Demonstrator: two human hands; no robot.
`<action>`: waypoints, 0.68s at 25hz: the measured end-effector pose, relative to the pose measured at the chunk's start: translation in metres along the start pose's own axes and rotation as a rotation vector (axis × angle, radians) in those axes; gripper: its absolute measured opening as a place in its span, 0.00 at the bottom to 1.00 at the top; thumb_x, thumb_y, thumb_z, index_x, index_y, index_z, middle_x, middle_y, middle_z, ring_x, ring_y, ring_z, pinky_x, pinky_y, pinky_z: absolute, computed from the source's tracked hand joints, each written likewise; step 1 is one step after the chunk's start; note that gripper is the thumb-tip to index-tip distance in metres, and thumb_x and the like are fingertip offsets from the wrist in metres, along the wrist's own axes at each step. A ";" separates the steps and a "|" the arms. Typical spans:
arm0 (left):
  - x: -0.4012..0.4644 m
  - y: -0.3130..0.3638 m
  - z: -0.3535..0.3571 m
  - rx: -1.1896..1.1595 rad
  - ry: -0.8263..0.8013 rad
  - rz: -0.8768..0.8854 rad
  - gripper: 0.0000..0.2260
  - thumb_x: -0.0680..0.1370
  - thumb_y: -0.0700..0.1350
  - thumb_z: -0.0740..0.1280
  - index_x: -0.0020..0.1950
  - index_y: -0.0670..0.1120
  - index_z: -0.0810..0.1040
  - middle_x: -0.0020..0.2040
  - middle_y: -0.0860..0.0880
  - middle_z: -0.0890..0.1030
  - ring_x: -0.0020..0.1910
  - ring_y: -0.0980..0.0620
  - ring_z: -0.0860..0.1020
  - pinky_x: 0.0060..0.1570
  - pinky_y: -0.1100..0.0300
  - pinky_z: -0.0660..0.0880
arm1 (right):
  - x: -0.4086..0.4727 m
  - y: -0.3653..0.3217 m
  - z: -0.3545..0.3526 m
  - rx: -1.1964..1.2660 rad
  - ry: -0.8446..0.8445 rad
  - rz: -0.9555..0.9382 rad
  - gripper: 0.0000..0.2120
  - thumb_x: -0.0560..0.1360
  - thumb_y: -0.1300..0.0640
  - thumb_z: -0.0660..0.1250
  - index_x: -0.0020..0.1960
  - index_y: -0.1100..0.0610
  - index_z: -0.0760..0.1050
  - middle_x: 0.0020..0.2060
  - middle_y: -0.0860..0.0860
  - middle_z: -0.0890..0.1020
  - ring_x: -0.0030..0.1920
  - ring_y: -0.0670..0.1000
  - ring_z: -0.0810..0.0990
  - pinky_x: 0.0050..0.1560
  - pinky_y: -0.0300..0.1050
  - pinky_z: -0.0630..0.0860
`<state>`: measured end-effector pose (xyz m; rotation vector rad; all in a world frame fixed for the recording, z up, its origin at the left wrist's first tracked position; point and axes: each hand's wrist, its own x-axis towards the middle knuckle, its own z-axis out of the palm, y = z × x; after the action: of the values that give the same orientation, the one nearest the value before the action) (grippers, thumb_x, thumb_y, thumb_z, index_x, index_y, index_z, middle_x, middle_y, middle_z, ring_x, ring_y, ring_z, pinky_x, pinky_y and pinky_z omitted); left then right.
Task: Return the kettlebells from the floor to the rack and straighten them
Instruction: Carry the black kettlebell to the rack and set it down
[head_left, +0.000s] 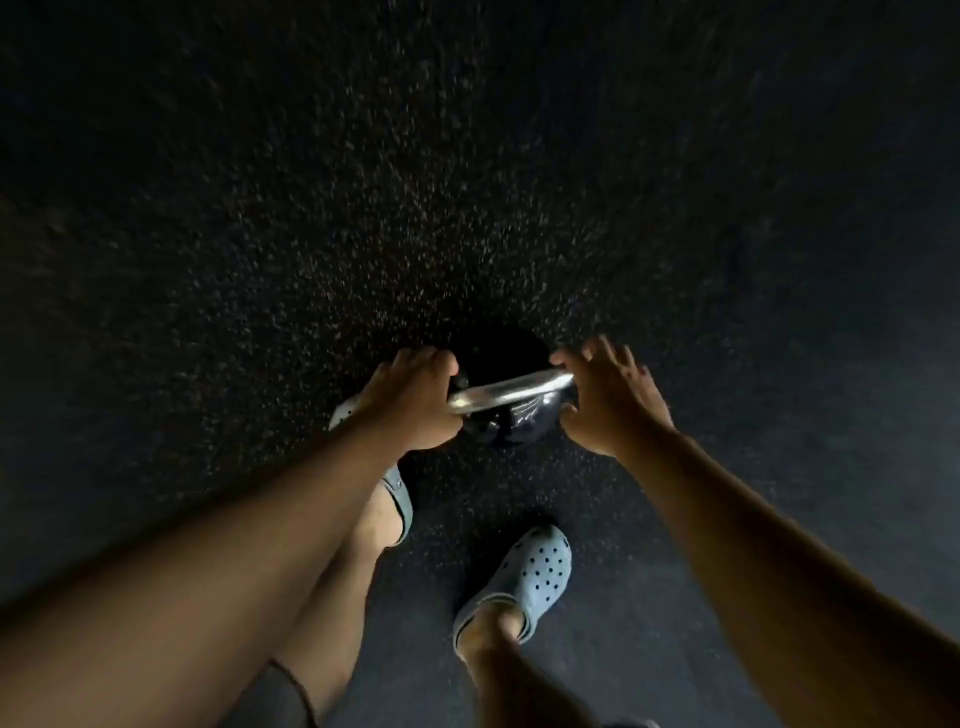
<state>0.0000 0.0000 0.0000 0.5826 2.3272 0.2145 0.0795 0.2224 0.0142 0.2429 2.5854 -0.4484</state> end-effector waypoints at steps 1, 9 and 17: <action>0.016 -0.003 0.016 -0.005 -0.049 0.020 0.25 0.69 0.50 0.71 0.66 0.49 0.72 0.64 0.48 0.75 0.64 0.44 0.72 0.61 0.49 0.70 | 0.015 0.006 0.017 -0.026 -0.031 0.009 0.30 0.69 0.55 0.70 0.69 0.47 0.67 0.65 0.55 0.70 0.63 0.60 0.70 0.60 0.56 0.70; 0.072 -0.019 0.049 -0.215 -0.218 0.110 0.10 0.71 0.50 0.72 0.50 0.49 0.81 0.31 0.59 0.73 0.29 0.60 0.73 0.28 0.65 0.65 | 0.071 0.016 0.044 0.099 -0.204 -0.011 0.08 0.71 0.57 0.73 0.50 0.54 0.80 0.48 0.52 0.79 0.46 0.52 0.79 0.47 0.48 0.80; 0.094 -0.046 -0.121 -0.228 -0.217 0.175 0.06 0.67 0.48 0.72 0.31 0.54 0.77 0.25 0.55 0.78 0.22 0.62 0.75 0.22 0.66 0.67 | 0.102 -0.055 -0.084 0.312 -0.260 0.082 0.03 0.66 0.53 0.72 0.38 0.50 0.80 0.23 0.46 0.76 0.19 0.40 0.71 0.18 0.33 0.65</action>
<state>-0.1590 0.0047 0.0173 0.6604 2.0106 0.4679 -0.0595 0.2102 0.0464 0.3697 2.2365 -0.7985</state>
